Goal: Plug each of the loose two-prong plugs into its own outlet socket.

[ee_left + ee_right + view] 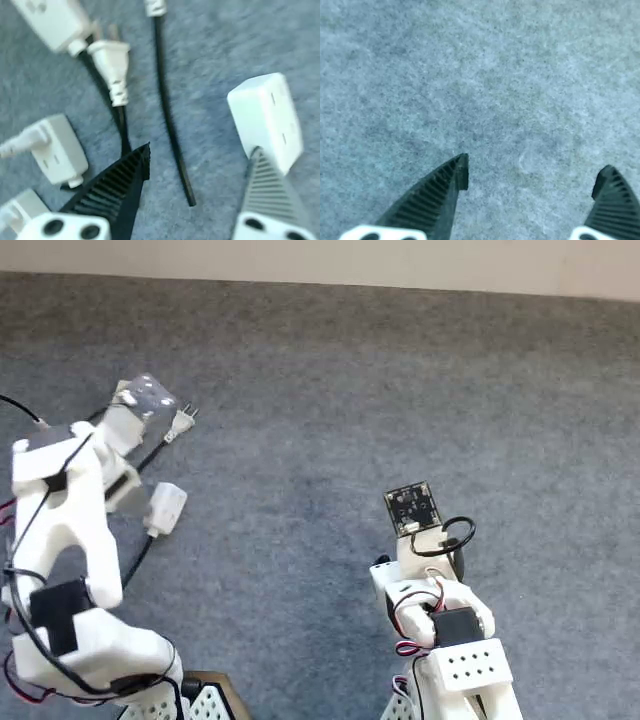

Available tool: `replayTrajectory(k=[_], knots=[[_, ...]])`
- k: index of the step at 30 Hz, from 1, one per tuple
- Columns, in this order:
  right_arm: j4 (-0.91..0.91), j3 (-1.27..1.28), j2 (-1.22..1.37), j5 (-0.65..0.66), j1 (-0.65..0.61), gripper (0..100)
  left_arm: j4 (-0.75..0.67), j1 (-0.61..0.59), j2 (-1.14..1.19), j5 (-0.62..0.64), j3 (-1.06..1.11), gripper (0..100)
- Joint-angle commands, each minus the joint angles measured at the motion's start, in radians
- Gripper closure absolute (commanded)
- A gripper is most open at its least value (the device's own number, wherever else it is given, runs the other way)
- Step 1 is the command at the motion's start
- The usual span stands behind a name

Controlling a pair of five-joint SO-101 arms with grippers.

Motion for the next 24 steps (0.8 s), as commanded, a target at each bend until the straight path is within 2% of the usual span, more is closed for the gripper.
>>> replayTrajectory(k=[1,10,17,21,24], knots=[[-0.018,-0.002,-0.015,0.012,-0.007,62.3,-0.002,-0.016,0.071,-0.009,-0.05,71],[-0.018,-0.002,-0.015,0.012,-0.007,62.3,0.026,-0.018,0.113,0.0,-0.134,71],[-0.018,-0.002,-0.015,0.012,-0.007,62.3,0.252,-0.027,0.038,0.109,-0.387,71],[-0.018,-0.002,-0.015,0.012,-0.007,62.3,0.43,0.058,0.038,0.135,-0.429,71],[-0.018,-0.002,-0.015,0.012,-0.007,62.3,0.448,0.116,0.059,0.195,-0.384,70]])
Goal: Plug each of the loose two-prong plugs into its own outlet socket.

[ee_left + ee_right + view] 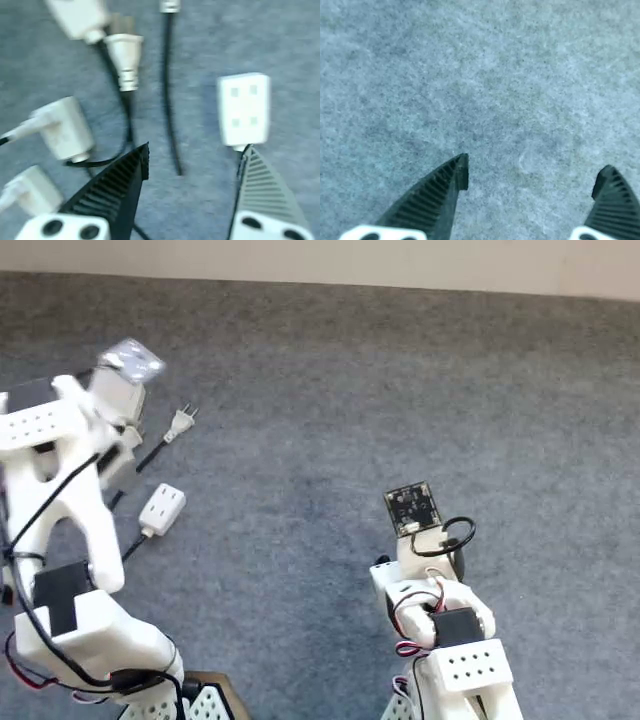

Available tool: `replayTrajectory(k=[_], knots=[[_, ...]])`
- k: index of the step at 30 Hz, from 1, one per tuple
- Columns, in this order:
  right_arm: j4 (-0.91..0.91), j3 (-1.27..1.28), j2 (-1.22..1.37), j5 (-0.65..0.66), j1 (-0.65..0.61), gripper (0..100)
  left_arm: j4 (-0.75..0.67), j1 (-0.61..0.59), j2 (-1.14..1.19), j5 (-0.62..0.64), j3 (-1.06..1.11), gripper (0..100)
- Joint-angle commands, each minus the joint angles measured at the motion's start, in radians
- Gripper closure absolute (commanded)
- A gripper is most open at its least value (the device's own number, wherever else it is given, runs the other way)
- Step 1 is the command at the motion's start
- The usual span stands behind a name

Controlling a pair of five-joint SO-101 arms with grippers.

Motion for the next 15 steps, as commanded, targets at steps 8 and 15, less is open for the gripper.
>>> replayTrajectory(k=[8,15], knots=[[-0.016,-0.002,-0.015,0.012,-0.007,62.3,0.048,0.188,0.131,0.1,0.028,62],[-0.016,-0.002,-0.015,0.014,-0.007,62.3,0.002,0.159,0.189,0.094,0.03,64]])
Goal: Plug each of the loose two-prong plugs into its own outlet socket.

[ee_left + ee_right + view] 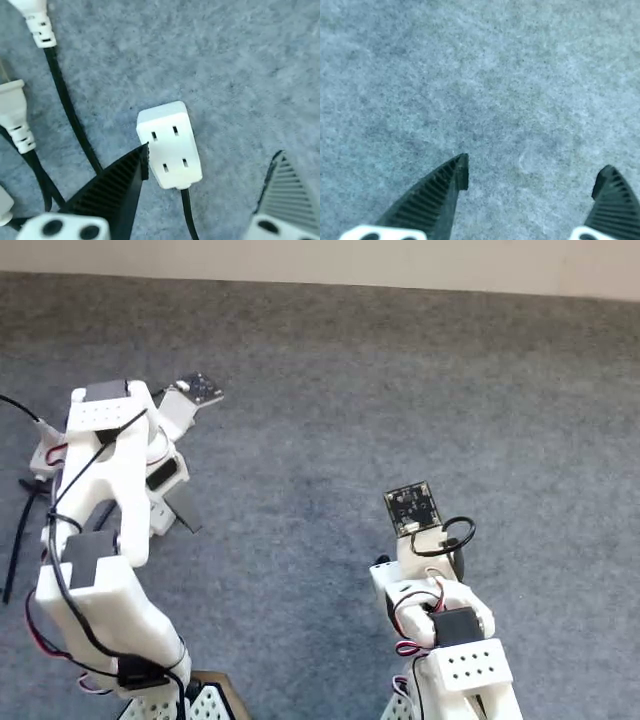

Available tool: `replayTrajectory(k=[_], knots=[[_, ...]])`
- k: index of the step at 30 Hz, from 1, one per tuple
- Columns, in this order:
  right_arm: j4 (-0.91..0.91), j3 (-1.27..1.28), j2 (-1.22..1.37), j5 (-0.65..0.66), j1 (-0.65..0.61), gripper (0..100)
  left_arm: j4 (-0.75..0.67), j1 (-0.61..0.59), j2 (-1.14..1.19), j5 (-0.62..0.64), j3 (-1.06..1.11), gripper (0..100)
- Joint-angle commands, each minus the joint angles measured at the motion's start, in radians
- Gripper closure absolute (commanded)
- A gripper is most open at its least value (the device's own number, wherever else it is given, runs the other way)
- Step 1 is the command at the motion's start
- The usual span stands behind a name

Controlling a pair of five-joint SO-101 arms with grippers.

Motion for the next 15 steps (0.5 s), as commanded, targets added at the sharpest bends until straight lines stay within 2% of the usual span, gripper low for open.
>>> replayTrajectory(k=[1,11,13,15], knots=[[-0.016,-0.002,-0.015,0.014,-0.007,62.3,-0.043,-0.022,0.008,0.003,-0.001,64],[-0.016,-0.002,-0.015,0.014,-0.007,62.3,-0.051,-0.071,0.074,-0.034,0.004,64],[-0.016,-0.002,-0.015,0.014,-0.008,62.3,-0.051,-0.07,0.074,-0.034,0.007,70],[-0.016,-0.002,-0.015,0.014,-0.008,62.3,-0.041,-0.064,0.071,-0.046,0.007,80]])
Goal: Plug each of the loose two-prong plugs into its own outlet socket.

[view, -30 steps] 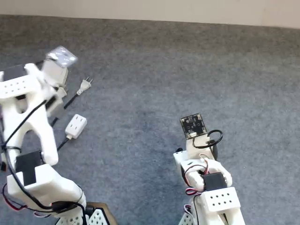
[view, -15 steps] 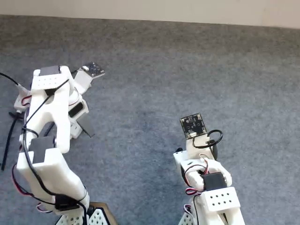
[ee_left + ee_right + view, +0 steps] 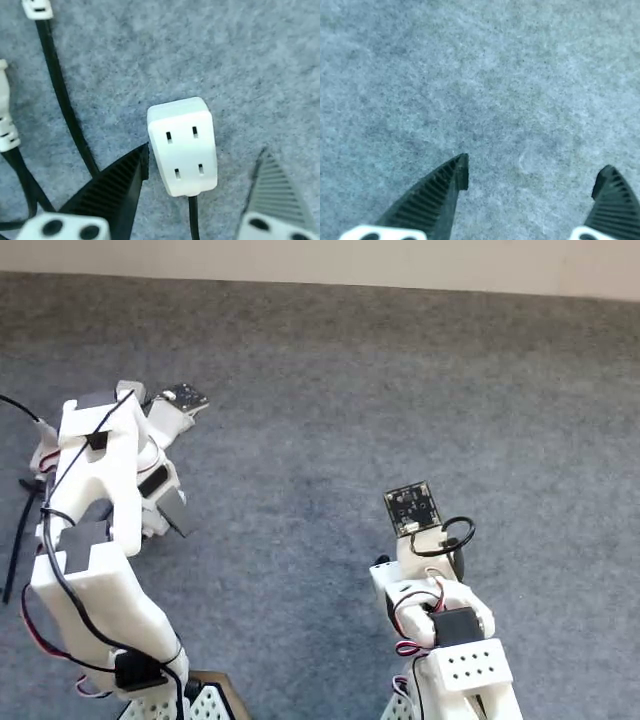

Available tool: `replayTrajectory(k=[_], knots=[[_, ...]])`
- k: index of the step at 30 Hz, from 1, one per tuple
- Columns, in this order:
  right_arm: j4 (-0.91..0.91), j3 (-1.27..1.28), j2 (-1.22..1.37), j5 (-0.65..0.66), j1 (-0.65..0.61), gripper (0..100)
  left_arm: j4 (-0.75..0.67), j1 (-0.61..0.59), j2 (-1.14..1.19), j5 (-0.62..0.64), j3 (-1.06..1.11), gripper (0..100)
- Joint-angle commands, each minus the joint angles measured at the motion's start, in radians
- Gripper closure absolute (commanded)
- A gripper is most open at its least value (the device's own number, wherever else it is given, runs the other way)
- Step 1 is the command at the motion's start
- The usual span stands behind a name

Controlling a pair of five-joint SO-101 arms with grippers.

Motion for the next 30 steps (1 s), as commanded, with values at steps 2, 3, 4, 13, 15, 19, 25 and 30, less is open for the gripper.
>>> replayTrajectory(k=[2,3,4,13,15,19,25,30], knots=[[-0.016,-0.002,-0.015,0.011,-0.008,62.3,0.008,0.008,-0.013,-0.054,-0.004,93],[-0.016,-0.002,-0.015,0.011,-0.008,62.3,0.017,0.01,-0.015,-0.054,-0.004,99],[-0.016,-0.002,-0.015,0.011,-0.008,62.3,0.035,0.013,-0.015,-0.054,-0.005,100],[-0.016,-0.002,-0.015,0.011,-0.008,62.3,0.282,0.127,-0.016,-0.247,-0.002,100],[-0.016,-0.002,-0.015,0.011,-0.008,62.3,0.339,0.183,-0.016,-0.308,0.001,100],[-0.016,-0.002,-0.015,0.011,-0.008,62.3,0.334,0.329,-0.036,-0.33,0.074,100],[-0.016,-0.002,-0.015,0.011,-0.008,62.3,0.021,0.602,-0.254,-0.242,0.426,100],[-0.016,-0.002,-0.015,0.011,-0.008,62.3,-0.322,0.687,-0.552,-0.173,0.754,100]])
